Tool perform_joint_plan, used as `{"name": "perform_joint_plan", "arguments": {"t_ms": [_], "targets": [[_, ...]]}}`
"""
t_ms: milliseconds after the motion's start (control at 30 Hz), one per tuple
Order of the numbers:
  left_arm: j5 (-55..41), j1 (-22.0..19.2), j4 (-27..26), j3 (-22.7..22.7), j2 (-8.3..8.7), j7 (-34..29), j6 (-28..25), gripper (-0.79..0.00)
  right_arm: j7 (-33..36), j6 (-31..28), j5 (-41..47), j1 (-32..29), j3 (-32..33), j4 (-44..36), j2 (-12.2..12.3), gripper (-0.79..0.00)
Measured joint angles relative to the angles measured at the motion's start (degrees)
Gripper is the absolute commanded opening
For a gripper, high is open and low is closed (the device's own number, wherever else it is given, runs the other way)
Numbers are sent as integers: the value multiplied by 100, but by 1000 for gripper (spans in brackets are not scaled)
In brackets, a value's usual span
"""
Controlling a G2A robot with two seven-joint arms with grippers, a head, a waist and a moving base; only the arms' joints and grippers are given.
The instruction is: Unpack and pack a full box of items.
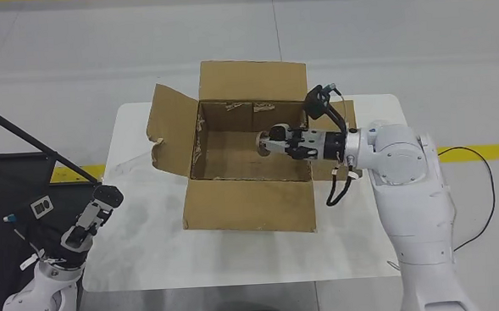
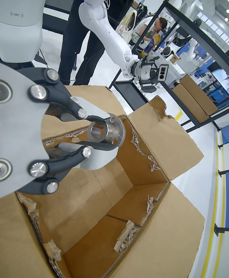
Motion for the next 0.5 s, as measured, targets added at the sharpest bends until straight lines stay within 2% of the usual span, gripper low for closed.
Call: {"name": "perform_joint_plan", "arguments": {"t_ms": [167,300,500], "targets": [[0,0,0,0,0,0,0,0,-347,-140,145,-137,-69,-108,35,-785],[0,0,0,0,0,0,0,0,-424,-435,648,-306,157,-290,145,-785],[0,0,0,0,0,0,0,0,-478,-481,998,-485,233,-500,347,-785]]}}
